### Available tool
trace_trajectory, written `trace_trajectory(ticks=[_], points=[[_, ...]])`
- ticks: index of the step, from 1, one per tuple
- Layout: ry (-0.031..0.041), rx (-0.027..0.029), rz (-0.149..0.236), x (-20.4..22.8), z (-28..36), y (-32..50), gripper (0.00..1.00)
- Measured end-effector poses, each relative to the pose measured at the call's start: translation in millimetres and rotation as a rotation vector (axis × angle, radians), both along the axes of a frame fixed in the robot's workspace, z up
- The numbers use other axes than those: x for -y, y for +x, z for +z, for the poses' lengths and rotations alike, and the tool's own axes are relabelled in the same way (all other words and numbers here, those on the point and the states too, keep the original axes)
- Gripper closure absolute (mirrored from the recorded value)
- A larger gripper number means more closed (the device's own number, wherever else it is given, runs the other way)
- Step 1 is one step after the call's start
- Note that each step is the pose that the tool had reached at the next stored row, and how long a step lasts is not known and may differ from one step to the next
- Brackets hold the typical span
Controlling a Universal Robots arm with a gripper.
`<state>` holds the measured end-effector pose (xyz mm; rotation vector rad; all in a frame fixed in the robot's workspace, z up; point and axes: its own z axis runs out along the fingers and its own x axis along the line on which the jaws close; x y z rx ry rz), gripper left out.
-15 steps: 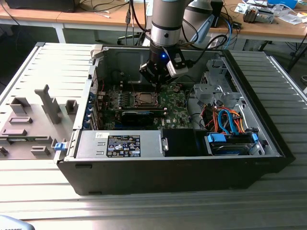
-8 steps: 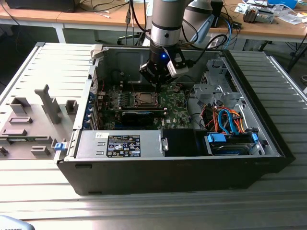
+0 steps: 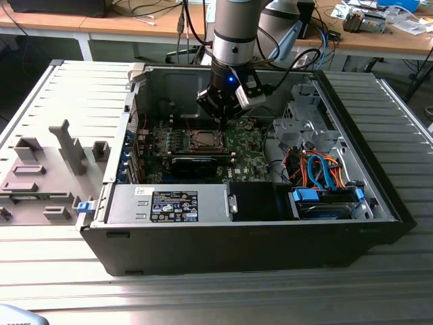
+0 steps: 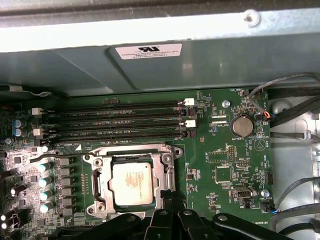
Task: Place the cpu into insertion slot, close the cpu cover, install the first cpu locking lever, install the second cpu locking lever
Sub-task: 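Install the first cpu locking lever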
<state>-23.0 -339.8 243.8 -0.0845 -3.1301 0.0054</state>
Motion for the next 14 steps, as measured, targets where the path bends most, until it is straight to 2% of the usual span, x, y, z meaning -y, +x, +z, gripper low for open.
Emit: trace_trajectory(ticks=[2, 8, 14], points=[[0.0004, 0.0000, 0.000, 0.0, 0.4, -0.1, 0.89], [0.0107, -0.0001, 0.000, 0.0, 2.0, -0.7, 0.89], [0.0111, 0.0000, 0.000, 0.0, 2.3, -1.9, 0.89]])
